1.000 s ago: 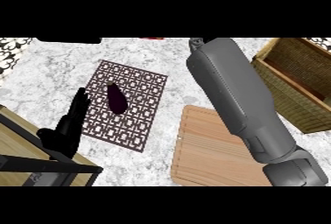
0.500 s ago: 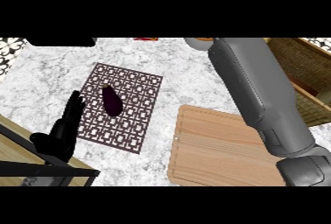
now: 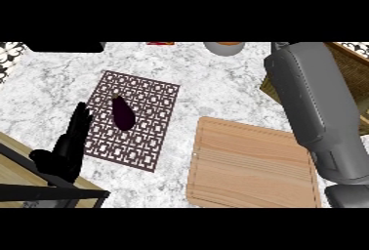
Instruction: Pick the tomato from the cutting board and place it in the basket
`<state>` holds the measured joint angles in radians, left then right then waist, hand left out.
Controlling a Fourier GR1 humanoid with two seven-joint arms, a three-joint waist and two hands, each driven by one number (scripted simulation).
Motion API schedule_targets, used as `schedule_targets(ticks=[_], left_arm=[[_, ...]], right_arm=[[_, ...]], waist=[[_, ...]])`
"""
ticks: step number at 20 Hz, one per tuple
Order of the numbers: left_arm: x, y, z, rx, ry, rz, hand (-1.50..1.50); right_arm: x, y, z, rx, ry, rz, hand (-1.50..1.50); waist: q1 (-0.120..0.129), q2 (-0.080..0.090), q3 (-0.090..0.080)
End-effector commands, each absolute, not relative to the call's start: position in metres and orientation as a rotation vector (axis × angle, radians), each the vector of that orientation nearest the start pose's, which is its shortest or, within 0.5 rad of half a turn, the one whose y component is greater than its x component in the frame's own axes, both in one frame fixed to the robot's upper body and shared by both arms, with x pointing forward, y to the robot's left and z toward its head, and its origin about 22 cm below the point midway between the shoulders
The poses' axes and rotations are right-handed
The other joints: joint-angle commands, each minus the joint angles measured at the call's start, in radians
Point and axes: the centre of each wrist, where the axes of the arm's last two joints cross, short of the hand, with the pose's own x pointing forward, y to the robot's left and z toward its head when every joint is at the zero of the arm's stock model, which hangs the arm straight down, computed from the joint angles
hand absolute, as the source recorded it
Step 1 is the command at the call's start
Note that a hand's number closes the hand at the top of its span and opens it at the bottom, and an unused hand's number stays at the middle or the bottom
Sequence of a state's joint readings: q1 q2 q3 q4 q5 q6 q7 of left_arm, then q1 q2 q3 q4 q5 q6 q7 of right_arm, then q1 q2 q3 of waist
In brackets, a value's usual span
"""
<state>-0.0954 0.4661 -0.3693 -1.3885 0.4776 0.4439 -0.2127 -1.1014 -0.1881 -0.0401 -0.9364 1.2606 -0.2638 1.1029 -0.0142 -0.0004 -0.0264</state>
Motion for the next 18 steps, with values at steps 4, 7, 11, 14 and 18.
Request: schedule_targets(ticks=[4,7,11,14,18], left_arm=[[0.257,0.251,0.025,0.103,-1.662,0.060,0.00],[0.252,0.232,0.014,0.085,-1.672,0.067,0.00],[0.266,0.247,0.025,0.082,-1.669,0.052,0.00],[0.257,0.250,0.014,0.093,-1.664,0.053,0.00],[0.254,0.237,0.022,0.083,-1.670,0.038,0.00]], right_arm=[[0.424,-0.181,0.208,-1.500,-0.961,0.057,1.50],[0.425,-0.210,0.200,-1.494,-0.932,0.065,1.50],[0.415,-0.218,0.177,-1.492,-0.895,0.115,1.50],[0.404,-0.237,0.179,-1.465,-0.892,0.122,1.50],[0.403,-0.249,0.170,-1.438,-0.912,0.061,1.50]], waist=[[0.000,-0.013,0.027],[0.010,-0.006,0.027],[0.003,-0.005,0.027],[0.000,-0.009,0.026],[0.017,-0.004,0.027]])
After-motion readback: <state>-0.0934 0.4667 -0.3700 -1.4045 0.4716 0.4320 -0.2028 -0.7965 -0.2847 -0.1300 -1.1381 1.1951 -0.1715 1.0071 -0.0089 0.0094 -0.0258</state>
